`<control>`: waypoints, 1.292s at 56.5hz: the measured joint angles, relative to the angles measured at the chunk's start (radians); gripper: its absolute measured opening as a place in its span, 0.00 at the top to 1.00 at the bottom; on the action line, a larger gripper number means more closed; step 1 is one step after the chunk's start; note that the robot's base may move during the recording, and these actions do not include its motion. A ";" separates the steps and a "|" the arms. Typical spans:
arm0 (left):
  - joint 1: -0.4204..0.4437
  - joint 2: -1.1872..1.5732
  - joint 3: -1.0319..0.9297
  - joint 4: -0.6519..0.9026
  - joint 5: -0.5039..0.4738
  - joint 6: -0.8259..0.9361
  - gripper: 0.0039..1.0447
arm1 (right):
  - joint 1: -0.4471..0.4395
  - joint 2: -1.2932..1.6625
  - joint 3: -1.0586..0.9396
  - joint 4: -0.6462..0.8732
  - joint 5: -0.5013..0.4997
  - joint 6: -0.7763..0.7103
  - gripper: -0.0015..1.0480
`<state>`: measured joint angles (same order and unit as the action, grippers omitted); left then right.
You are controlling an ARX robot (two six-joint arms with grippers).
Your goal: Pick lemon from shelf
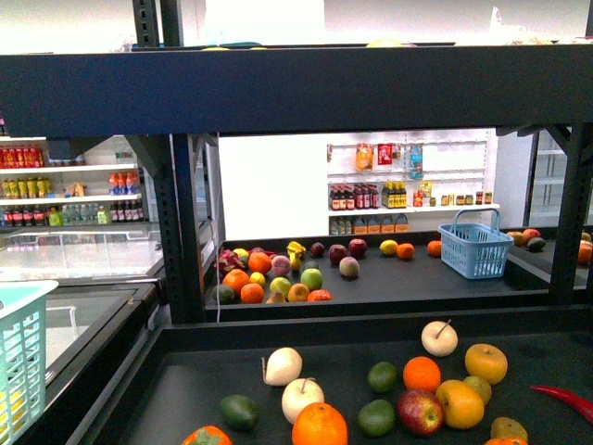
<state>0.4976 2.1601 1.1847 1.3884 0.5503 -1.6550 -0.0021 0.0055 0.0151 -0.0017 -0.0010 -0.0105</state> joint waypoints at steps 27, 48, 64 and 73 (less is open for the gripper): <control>0.007 -0.052 -0.077 -0.010 0.003 0.074 0.28 | 0.000 0.000 0.000 0.000 0.000 0.000 0.07; 0.039 -0.178 -0.159 -0.165 -0.026 0.185 0.08 | 0.000 -0.001 0.000 0.000 -0.001 0.000 0.07; 0.055 -0.360 -0.202 -0.467 -0.053 0.345 0.08 | 0.000 -0.001 0.000 0.000 0.000 0.000 0.07; 0.057 -0.543 -0.202 -0.872 -0.137 0.641 0.08 | 0.000 -0.001 0.000 0.000 0.000 0.000 0.07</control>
<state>0.5545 1.6169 0.9825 0.5167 0.4137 -1.0138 -0.0021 0.0044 0.0151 -0.0017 -0.0006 -0.0109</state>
